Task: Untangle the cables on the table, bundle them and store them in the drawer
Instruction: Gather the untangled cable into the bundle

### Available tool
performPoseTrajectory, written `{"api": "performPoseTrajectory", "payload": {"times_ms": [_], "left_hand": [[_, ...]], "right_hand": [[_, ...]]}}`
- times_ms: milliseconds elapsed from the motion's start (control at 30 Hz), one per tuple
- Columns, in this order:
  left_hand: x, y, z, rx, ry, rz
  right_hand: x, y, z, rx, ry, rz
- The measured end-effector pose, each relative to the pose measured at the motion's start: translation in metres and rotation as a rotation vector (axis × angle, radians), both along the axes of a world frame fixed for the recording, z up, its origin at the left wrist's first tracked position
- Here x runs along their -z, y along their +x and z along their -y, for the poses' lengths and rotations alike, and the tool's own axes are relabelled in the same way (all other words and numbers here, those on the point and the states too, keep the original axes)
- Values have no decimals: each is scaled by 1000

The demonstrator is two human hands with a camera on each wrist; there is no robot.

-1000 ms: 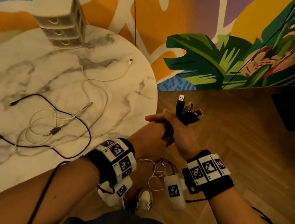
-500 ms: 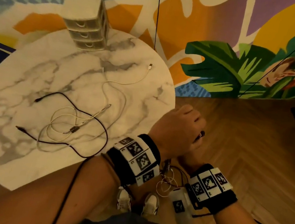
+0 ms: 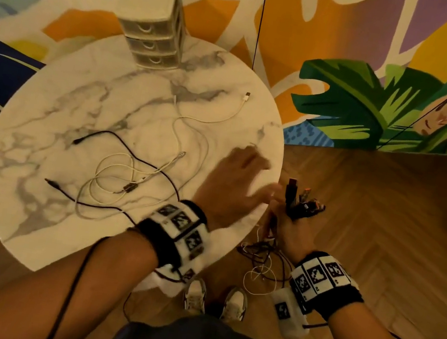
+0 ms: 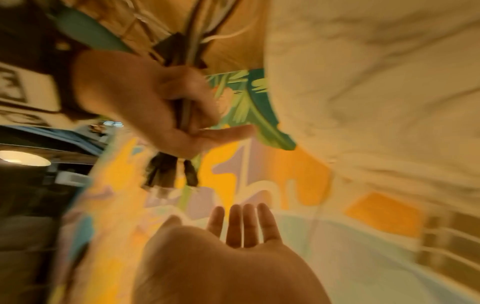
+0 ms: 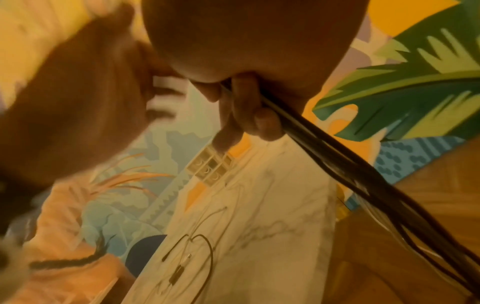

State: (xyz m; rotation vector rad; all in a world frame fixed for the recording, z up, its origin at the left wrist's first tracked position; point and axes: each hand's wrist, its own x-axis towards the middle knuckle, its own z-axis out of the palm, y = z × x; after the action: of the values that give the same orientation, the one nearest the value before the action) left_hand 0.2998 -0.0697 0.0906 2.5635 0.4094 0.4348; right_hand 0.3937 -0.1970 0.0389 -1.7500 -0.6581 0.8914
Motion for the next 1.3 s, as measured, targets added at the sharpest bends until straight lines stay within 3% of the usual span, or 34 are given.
{"api": "performPoseTrajectory", "payload": {"times_ms": [33, 167, 267, 400, 533, 600, 700, 800, 1000, 1100, 1167, 1233, 1300], "left_hand": [[12, -15, -17, -69, 54, -125], [63, -87, -58, -125, 156, -971], [90, -131, -60, -92, 179, -1204], [102, -149, -51, -18, 152, -1074], [74, -121, -34, 46, 172, -767], [56, -100, -21, 48, 223, -693], [46, -80, -1, 33, 300, -650], [49, -83, 7, -19, 241, -630], [81, -145, -32, -139, 79, -665], [82, -173, -75, -371, 33, -666], [71, -175, -86, -427, 1, -663], [57, -167, -79, -382, 9, -645], [44, -155, -61, -293, 21, -616]], "right_hand": [[4, 1, 0, 27, -18, -92], [13, 1, -2, 59, -43, -205], [19, -6, -9, 58, -81, -230], [28, -23, -15, 0, -157, -264], [29, -47, -21, -83, -236, -275], [25, -57, -27, -109, -274, -325], [18, -68, -39, -89, -272, -407], [19, -67, -45, -27, -251, -358], [20, -38, -47, 161, -93, -417], [19, -23, -47, 278, -85, -312], [17, -22, -44, 329, -94, -171], [9, -31, -44, 283, -56, -56], [-1, -47, -48, 119, -6, -50]]}}
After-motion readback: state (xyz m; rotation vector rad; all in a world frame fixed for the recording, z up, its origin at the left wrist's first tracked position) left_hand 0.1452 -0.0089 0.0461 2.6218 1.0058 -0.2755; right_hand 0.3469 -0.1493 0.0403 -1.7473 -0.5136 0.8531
